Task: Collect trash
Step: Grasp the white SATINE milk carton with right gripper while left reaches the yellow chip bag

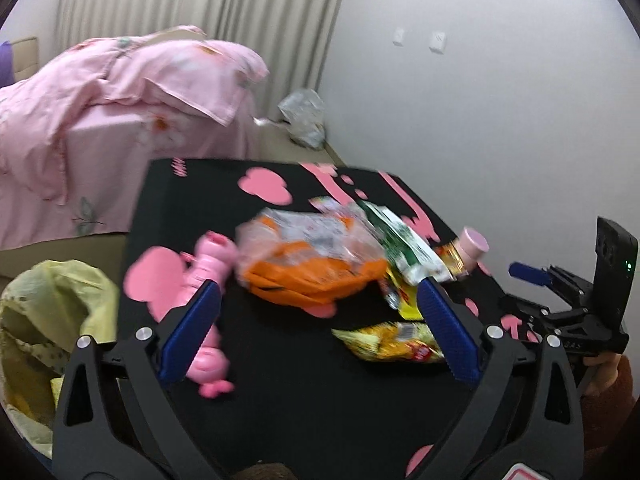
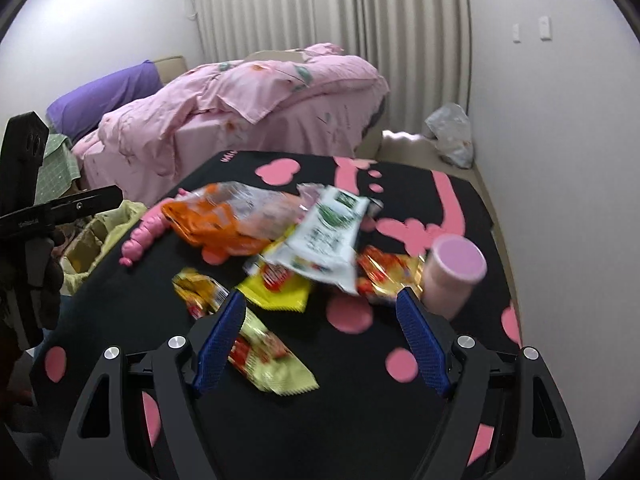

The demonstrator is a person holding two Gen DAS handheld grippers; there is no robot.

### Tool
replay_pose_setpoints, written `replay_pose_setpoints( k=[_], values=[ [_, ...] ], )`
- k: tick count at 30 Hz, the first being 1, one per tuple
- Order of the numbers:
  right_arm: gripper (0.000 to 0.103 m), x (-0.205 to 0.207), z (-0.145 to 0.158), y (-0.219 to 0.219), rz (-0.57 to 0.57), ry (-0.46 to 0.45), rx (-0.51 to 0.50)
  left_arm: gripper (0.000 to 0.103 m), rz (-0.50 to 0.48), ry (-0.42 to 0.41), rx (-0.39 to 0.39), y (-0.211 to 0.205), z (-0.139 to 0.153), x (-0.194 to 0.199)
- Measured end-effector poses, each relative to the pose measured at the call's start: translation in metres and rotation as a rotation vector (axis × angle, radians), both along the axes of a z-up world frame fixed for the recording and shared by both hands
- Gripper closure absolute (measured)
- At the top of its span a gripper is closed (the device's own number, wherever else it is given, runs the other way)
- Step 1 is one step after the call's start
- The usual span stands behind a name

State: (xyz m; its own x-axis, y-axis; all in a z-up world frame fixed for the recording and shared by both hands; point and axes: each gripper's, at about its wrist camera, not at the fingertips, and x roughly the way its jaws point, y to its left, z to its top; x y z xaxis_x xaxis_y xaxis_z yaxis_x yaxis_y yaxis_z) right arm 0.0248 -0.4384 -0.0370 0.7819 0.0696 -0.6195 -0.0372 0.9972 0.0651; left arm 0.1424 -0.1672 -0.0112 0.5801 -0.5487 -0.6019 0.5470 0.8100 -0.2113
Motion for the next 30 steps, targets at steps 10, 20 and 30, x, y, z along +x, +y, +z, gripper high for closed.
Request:
replay_pose_setpoints(
  k=[10,20,30],
  values=[
    [0.029,0.006,0.000,-0.016,-0.055,-0.052,0.038,0.009,-0.047,0.148,0.089,-0.041,-0.036,-0.028],
    [0.029,0.153,-0.008,0.006,-0.006,0.168,0.131,0.009,0.094,0.007,0.106,-0.010,-0.007,-0.033],
    [0.052,0.140,-0.016,0.009,0.018,0.214,0.140,0.009,0.062,0.050,0.077,-0.002,-0.018,-0.035]
  ],
)
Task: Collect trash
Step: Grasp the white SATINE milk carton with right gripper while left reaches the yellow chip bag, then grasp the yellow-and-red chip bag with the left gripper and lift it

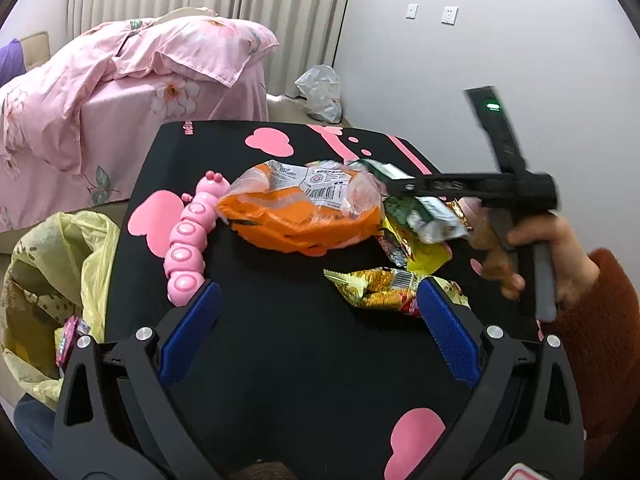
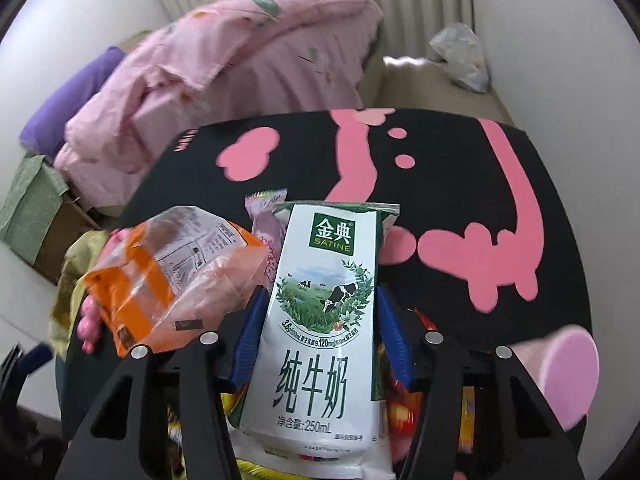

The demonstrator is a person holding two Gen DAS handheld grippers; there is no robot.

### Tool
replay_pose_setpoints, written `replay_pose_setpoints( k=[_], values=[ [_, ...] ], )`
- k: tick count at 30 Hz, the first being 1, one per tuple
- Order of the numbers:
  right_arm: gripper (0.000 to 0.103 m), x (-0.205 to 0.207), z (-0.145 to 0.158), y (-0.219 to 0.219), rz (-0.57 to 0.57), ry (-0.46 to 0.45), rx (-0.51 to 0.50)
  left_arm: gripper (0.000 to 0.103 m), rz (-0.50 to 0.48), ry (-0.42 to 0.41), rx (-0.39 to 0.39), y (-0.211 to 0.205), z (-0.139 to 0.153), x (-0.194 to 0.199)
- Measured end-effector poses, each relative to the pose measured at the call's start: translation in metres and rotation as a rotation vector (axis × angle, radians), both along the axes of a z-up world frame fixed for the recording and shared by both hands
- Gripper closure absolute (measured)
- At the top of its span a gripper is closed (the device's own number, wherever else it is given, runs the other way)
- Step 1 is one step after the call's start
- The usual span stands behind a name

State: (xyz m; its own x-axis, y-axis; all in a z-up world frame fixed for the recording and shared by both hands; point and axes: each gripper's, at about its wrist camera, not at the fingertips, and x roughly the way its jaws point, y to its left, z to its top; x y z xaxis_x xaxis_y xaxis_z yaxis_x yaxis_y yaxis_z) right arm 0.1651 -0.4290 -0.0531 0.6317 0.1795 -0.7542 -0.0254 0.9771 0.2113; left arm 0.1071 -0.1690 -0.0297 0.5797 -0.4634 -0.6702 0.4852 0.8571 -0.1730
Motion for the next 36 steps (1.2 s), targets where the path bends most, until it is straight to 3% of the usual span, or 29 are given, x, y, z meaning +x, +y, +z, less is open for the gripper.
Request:
replay_pose_setpoints(
  k=[6,9,14,17,20,24,30,33,36],
  values=[
    [0.052,-0.079,0.024,-0.005,-0.009,-0.143,-0.038,0.009,-0.019,0.006,-0.003,-0.004,-0.001,-0.002],
    [0.052,-0.108,0.026,-0.010,-0.022,-0.167,-0.033,0.009,-0.062,0.005,-0.024,-0.008,0.000,-0.005],
    [0.052,-0.162,0.013,-0.022,-0.072,-0.174,-0.046,0.009,-0.276,-0.008,-0.044,-0.038,0.002,-0.015],
    [0.052,-0.182,0.000,-0.028,-0.096,-0.150,-0.055,0.009,-0.413,-0.042,0.016,-0.069,0.000,-0.018],
    [0.052,-0.193,-0.014,-0.035,-0.115,-0.117,-0.025,0.009,-0.477,-0.063,0.099,-0.099,-0.010,-0.006],
    [0.052,-0.200,-0.030,-0.039,-0.129,-0.082,-0.003,0.009,-0.484,-0.004,0.188,-0.117,-0.035,0.011],
    [0.052,-0.206,-0.038,-0.041,-0.135,-0.064,0.003,0.009,-0.463,0.135,0.127,-0.090,-0.044,-0.002],
    [0.052,-0.207,-0.040,-0.040,-0.134,-0.059,-0.019,0.009,-0.523,0.240,0.081,-0.077,-0.045,-0.020],
    [0.052,-0.211,-0.040,-0.042,-0.138,-0.066,-0.003,0.009,-0.570,0.222,0.080,-0.073,-0.036,-0.035]
  ],
)
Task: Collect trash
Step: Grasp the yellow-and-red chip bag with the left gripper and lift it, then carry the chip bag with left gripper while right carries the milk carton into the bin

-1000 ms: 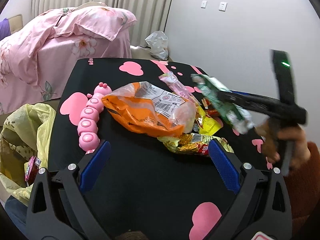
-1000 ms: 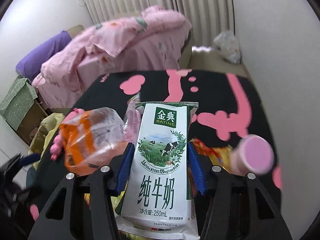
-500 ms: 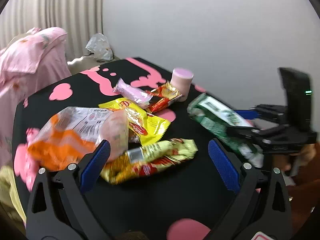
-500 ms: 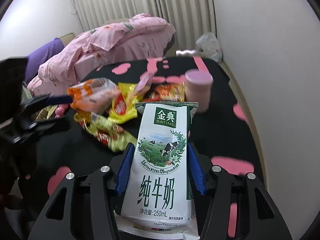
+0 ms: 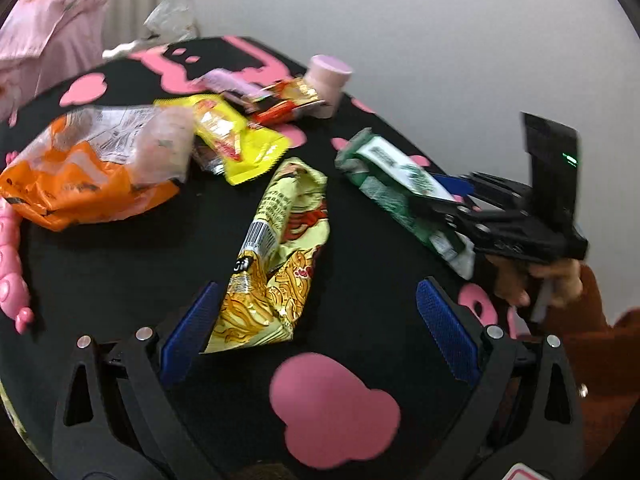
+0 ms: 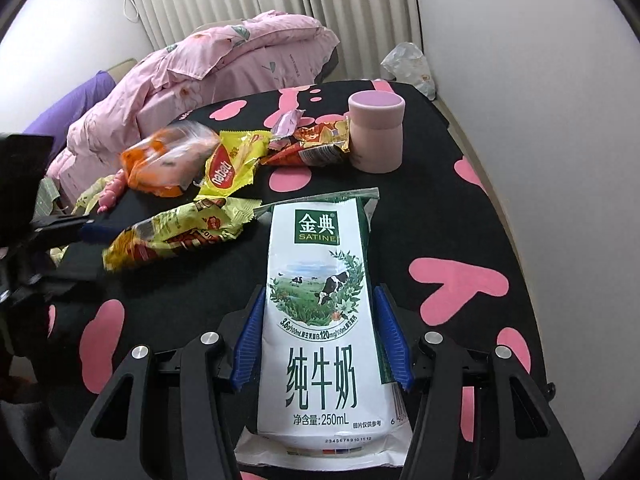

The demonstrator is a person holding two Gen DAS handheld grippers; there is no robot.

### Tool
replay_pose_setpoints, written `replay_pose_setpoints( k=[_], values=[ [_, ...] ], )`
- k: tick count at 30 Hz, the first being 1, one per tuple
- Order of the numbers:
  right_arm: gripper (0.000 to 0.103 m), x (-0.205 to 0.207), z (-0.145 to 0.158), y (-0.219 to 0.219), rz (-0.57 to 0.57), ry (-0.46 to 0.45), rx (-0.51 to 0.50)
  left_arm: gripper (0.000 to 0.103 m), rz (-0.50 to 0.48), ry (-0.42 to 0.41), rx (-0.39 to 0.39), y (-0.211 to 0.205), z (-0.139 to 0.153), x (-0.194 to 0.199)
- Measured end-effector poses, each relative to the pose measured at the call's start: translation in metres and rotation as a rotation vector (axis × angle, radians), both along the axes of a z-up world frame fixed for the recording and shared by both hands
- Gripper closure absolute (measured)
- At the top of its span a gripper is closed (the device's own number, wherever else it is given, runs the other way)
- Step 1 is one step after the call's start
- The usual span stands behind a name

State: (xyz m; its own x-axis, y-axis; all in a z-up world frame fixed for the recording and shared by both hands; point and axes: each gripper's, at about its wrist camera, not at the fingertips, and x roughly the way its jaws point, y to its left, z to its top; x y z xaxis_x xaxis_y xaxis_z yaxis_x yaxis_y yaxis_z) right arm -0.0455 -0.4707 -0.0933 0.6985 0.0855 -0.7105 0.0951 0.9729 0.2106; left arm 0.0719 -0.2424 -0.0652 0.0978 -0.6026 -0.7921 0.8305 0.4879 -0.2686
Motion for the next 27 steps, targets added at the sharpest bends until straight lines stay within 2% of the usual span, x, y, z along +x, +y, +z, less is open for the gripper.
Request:
replay_pose_setpoints(
  k=[2,4,8,13,14,16,17,19,21,27],
  values=[
    [0.052,-0.002,0.001,0.000,-0.001,-0.010,0.002,0.009,-0.008,-0.042,0.001,-0.002,0.008,-0.003],
    [0.052,-0.005,0.004,0.000,0.002,-0.021,0.001,0.009,0.005,-0.107,0.038,-0.013,0.013,0.001],
    [0.052,-0.010,0.008,-0.001,0.005,-0.026,-0.014,0.012,-0.010,-0.121,0.118,-0.048,0.009,0.019],
    [0.052,-0.021,0.011,-0.005,-0.003,-0.032,-0.017,0.036,-0.016,-0.109,0.282,-0.083,-0.017,0.041],
    [0.052,-0.022,0.011,-0.006,-0.003,-0.033,-0.016,0.045,-0.009,-0.102,0.295,-0.085,-0.021,0.043],
    [0.052,-0.024,0.012,-0.007,0.005,-0.035,-0.025,0.061,0.029,-0.099,0.279,-0.080,-0.020,0.047],
    [0.052,-0.024,0.012,-0.007,0.010,-0.034,-0.029,0.067,0.055,-0.075,0.240,-0.073,-0.015,0.049],
    [0.052,-0.018,0.014,-0.004,0.041,-0.019,-0.046,0.068,0.091,-0.046,0.160,-0.059,-0.002,0.046],
    [0.052,-0.011,0.018,0.000,0.072,-0.006,-0.075,0.068,0.134,-0.087,0.100,-0.042,0.016,0.038],
    [0.052,0.026,0.023,0.013,0.147,0.097,-0.157,0.068,0.282,-0.188,0.030,0.002,0.041,0.017]
  ],
)
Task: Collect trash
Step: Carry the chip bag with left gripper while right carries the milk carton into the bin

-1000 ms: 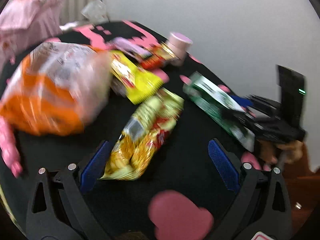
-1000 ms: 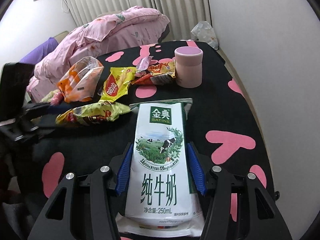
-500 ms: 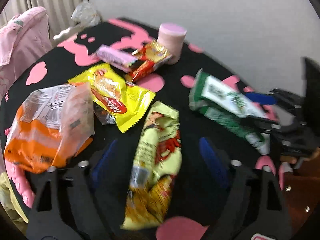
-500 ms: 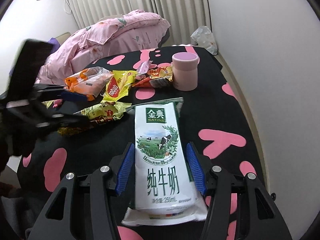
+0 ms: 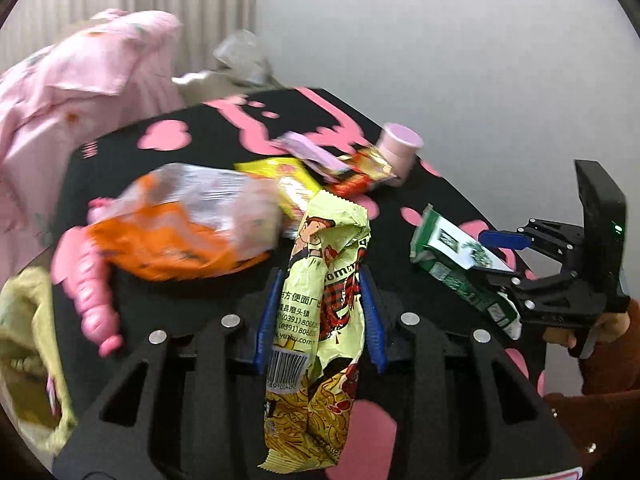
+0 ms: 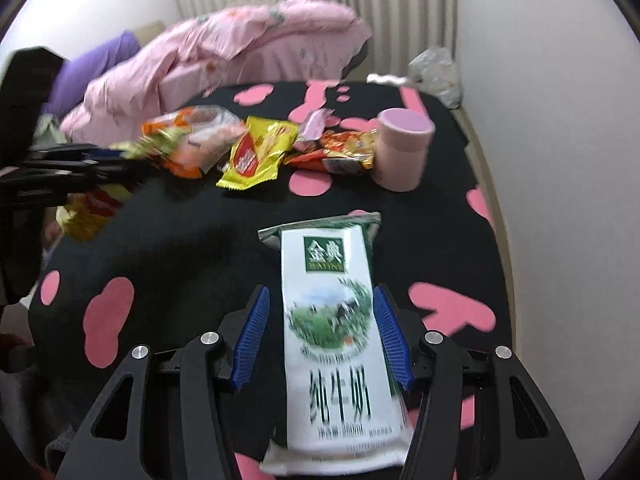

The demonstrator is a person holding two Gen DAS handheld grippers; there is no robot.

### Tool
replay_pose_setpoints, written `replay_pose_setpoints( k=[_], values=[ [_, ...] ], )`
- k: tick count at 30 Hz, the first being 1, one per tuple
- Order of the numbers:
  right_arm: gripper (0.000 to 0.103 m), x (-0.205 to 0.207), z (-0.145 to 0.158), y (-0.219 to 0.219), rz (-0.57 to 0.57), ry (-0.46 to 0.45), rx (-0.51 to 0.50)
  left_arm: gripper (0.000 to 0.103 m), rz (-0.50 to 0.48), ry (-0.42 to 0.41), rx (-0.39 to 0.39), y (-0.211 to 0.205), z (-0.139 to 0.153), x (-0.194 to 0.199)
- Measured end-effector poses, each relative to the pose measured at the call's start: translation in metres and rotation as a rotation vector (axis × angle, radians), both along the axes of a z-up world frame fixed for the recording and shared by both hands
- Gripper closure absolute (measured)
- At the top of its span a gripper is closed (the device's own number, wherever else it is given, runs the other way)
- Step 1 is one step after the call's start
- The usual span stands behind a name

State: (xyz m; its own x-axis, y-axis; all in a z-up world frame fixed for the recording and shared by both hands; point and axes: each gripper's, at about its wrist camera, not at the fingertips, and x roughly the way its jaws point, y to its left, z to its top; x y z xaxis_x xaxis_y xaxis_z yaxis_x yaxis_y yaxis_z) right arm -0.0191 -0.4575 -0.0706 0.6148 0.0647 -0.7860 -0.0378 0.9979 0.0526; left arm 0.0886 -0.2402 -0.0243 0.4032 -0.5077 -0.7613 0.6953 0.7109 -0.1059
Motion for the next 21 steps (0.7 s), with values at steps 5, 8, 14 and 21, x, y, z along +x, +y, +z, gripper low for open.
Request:
replay_pose_setpoints(
  k=[5,8,14,21],
  values=[
    [0.049,0.040,-0.007,0.004,0.020,0.128,-0.072,0.068,0.090,-0.009,-0.067,0.032,0.005,-0.003],
    [0.049,0.053,-0.013,0.004,0.041,0.183,-0.085,0.068,0.103,-0.016,-0.076,0.043,0.006,-0.010],
    [0.049,0.059,-0.002,0.005,0.085,0.144,-0.006,0.068,0.152,-0.043,-0.108,0.064,0.009,-0.015],
    [0.051,0.031,0.059,0.035,0.147,-0.132,0.020,0.068,0.225,-0.062,-0.161,0.090,0.015,-0.016]
  ],
)
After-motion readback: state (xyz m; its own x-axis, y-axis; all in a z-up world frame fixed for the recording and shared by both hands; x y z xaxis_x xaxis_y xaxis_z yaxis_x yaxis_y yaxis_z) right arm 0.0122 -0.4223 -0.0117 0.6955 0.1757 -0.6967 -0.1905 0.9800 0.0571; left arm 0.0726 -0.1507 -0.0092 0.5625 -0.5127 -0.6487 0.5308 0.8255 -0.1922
